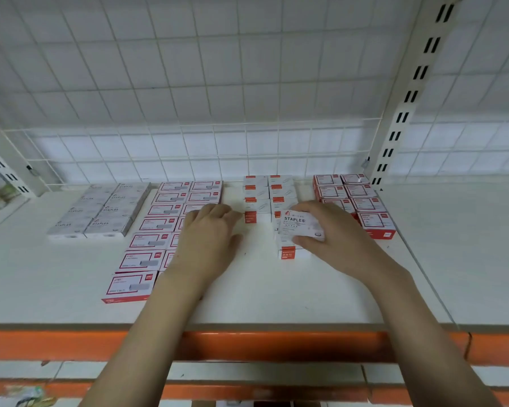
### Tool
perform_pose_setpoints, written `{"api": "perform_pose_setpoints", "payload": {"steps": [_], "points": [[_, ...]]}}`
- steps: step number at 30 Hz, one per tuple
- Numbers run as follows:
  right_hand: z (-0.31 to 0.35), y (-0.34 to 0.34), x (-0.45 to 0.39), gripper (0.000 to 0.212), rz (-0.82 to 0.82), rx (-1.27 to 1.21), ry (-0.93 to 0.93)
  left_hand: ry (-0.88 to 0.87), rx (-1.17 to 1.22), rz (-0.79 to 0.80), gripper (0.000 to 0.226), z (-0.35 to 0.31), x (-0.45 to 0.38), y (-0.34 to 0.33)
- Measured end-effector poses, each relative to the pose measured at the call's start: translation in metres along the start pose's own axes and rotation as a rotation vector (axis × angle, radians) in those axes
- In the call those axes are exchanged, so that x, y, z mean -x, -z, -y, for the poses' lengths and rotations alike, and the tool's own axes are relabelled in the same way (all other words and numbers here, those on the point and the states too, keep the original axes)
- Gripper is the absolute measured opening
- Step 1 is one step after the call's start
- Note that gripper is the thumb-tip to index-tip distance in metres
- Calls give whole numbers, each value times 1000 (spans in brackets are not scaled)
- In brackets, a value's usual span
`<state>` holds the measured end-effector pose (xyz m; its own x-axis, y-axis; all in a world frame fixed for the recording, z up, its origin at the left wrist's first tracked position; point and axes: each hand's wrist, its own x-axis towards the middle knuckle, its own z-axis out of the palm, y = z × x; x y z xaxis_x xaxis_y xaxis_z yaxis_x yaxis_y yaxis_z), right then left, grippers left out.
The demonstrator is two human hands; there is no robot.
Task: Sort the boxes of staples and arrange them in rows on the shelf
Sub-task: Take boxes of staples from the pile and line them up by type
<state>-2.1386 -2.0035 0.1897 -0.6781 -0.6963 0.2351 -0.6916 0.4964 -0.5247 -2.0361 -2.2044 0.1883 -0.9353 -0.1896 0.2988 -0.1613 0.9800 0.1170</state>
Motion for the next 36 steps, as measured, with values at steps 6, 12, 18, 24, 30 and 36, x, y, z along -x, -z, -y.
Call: {"api": "perform_pose_setpoints", "payload": {"steps": [6, 12, 18, 24, 30, 36], "points": [[32, -20, -7, 47, -41, 20, 46, 25, 35, -41, 34, 38, 37, 11], [88, -63, -19, 47, -25, 30, 86, 41, 78, -39, 33, 97, 60, 30], [162, -111, -50, 50, 25, 48, 141, 78, 55, -17, 37, 171, 86, 51], [217, -158, -78, 48, 103, 78, 204, 100, 20, -7, 38, 231, 112, 56], [243, -193, -99, 47, 209, 175, 220, 106, 48, -53, 44, 266, 124, 57], [244, -202, -106, 51, 274, 138, 152, 68, 74, -65, 41, 274, 125, 54]]}}
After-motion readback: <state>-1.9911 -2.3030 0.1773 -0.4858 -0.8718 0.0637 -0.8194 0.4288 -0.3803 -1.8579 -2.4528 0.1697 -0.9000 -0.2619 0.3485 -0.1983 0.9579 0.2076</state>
